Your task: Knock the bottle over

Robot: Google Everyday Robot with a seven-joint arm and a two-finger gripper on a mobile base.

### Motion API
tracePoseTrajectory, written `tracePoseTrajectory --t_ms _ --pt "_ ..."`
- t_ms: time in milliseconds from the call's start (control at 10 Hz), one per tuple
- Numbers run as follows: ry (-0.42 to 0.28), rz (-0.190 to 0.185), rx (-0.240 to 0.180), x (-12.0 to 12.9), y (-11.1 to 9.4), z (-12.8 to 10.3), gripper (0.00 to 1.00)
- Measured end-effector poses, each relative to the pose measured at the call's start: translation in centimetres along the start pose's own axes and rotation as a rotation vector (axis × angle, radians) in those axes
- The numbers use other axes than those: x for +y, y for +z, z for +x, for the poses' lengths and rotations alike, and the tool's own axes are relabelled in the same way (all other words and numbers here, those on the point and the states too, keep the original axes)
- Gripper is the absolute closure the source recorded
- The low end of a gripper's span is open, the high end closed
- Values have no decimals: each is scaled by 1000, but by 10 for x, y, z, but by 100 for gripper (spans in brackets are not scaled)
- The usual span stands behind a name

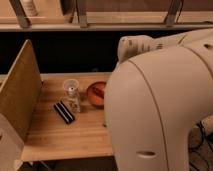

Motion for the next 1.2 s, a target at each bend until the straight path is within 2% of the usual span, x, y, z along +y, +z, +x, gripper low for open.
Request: tracePoseTrajectory --t_ms 1000,1200 --pt "-5 0 -3 -1 1 1 100" --pt "-2 -19 14 14 -4 4 100"
